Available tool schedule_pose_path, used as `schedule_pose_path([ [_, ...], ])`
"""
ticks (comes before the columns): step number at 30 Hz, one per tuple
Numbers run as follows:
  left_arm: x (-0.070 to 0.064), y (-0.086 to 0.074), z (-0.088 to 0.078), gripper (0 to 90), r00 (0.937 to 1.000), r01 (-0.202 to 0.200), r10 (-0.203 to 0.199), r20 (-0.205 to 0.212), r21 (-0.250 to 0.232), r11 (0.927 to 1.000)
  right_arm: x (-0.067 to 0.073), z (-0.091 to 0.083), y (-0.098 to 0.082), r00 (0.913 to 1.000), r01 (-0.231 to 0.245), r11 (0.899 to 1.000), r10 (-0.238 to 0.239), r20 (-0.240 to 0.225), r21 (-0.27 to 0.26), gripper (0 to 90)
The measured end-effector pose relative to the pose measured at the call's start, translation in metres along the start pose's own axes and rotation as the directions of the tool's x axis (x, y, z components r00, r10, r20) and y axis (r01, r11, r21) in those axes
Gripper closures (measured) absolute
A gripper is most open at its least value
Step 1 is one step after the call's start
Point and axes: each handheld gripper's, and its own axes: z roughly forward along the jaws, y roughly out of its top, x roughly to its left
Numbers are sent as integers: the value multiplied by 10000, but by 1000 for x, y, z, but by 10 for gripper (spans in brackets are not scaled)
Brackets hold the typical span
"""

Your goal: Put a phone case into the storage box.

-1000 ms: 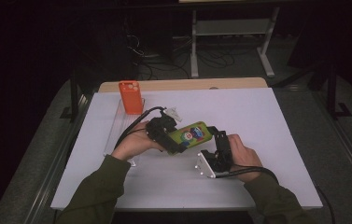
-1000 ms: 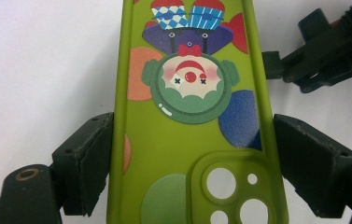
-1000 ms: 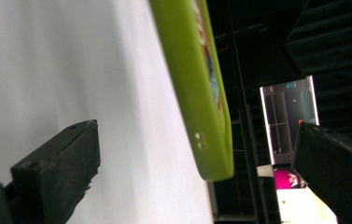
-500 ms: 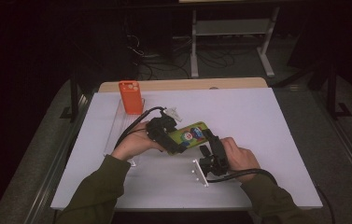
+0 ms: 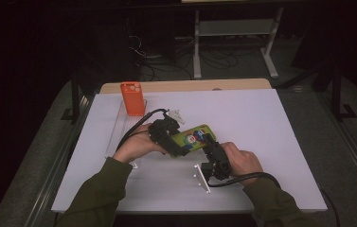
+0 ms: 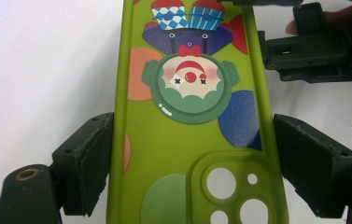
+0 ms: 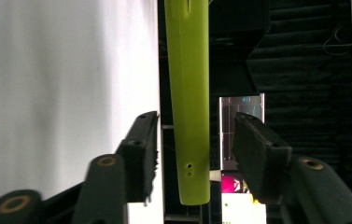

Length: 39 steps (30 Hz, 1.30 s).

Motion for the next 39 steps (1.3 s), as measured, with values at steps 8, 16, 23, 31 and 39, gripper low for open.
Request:
schedule_pose_path([
  [8,-1,0,1,162,10000,25,-25,22,-22,10000,1,-2,2,9997,227,9997,-228,-131,-59,651],
  [16,-1,1,1,161,10000,-15,15,43,-50,10000,3,-2,4,9987,479,9988,-480,-183,-16,750],
  [23,0,1,2,157,9999,-123,123,77,-16,9999,3,-3,4,9984,291,9994,-283,-481,166,761],
  [31,4,-1,-3,125,9990,328,-305,338,-692,9971,0,-4,4,9986,-23,9997,36,-532,254,765],
  [39,6,-2,-11,0,9985,186,-121,528,-1244,9921,1,-2,3,9966,-124,9992,153,-815,367,764],
])
